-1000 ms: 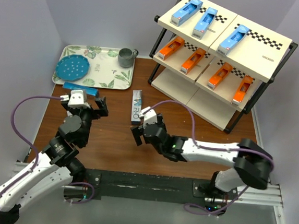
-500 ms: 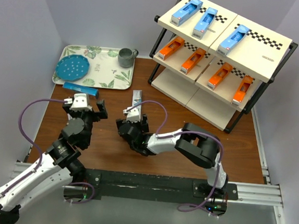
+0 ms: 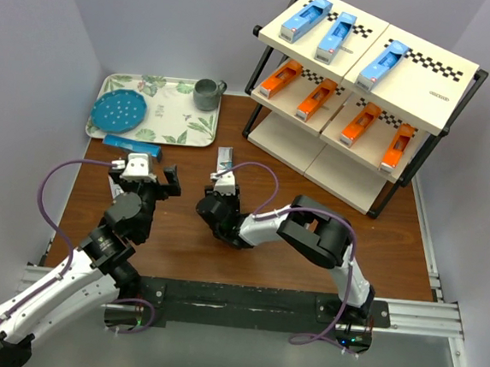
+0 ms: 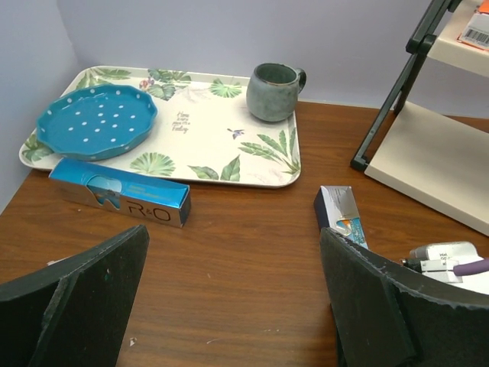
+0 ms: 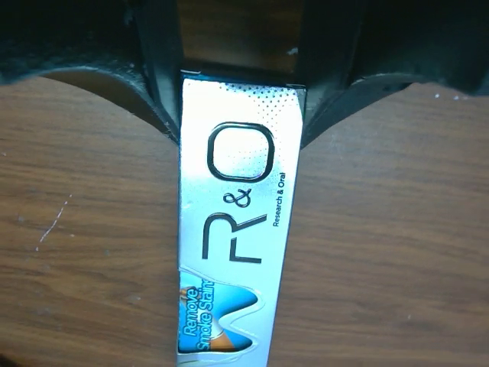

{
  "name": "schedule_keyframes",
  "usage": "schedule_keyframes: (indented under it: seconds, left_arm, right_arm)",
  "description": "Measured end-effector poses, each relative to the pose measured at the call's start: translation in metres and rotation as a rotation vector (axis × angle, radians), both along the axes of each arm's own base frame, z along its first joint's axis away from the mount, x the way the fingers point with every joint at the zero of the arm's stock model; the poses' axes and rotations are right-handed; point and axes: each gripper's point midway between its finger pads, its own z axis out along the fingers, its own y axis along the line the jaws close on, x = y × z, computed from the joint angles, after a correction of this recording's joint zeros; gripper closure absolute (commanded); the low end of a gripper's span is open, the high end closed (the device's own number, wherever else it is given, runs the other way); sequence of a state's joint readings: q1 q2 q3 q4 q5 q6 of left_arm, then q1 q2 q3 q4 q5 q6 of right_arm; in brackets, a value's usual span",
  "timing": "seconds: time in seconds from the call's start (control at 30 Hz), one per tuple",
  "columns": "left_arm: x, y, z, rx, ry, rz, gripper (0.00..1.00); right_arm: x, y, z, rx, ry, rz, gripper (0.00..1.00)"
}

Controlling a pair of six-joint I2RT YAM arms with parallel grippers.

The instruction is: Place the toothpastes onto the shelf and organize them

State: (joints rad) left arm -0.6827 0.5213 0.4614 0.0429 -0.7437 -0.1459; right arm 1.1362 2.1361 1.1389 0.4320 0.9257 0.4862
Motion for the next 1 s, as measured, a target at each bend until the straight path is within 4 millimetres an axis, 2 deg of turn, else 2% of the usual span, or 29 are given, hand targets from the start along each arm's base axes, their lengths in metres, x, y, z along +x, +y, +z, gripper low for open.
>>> schedule_keyframes:
  seconds: [0.03,0.27,0.43,0.57,0.73,0.87,1.0]
  left_arm:
    - [0.000,-0.001,0.000,-0.001,-0.001,-0.005,0.00]
    - [0.000,-0.004,0.000,-0.002,-0.002,-0.023,0.01]
    - [0.000,-0.006,0.001,-0.005,-0.006,-0.031,0.01]
    - [0.000,-0.007,0.002,-0.008,-0.010,-0.034,0.01]
    - [0.000,-0.009,0.002,-0.009,-0.010,-0.041,0.01]
    - [0.000,-0.011,0.002,-0.008,-0.009,-0.047,0.01]
    - [0.001,-0.012,0.001,-0.006,-0.007,-0.047,0.01]
  right_arm:
    - [0.000,0.000,0.000,0.005,-0.002,-0.002,0.63]
    - [-0.005,-0.009,0.005,0.019,-0.004,-0.005,0.69]
    - [0.000,-0.018,0.025,0.010,-0.049,-0.048,0.73]
    - [0.012,-0.029,0.041,0.006,-0.090,-0.110,0.73]
    - [0.049,-0.049,0.065,0.033,-0.133,-0.225,0.73]
    - [0.087,-0.067,0.087,0.069,-0.171,-0.322,0.72]
    - [0.119,-0.084,0.086,0.065,-0.183,-0.392,0.71]
